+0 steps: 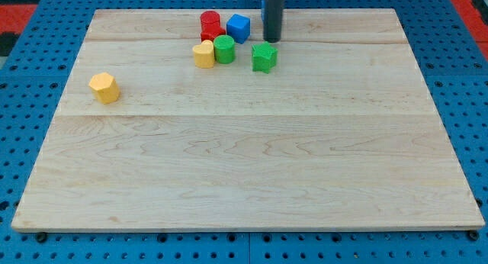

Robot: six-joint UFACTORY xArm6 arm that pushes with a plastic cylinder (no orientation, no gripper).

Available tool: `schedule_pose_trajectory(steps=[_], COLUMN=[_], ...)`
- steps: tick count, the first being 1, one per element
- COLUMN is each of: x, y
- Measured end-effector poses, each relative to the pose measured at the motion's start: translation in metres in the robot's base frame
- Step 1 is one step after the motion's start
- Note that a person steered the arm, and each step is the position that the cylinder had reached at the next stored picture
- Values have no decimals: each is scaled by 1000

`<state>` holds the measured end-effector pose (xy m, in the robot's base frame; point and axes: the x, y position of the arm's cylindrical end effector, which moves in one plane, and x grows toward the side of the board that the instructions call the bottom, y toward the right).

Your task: Push the red circle with blue cube towards the top left of the board

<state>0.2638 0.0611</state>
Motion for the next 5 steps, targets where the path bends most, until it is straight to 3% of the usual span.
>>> schedule_pose_trajectory(steps=[2, 3, 5], x=[-24, -35, -71], y=[-111, -114, -62])
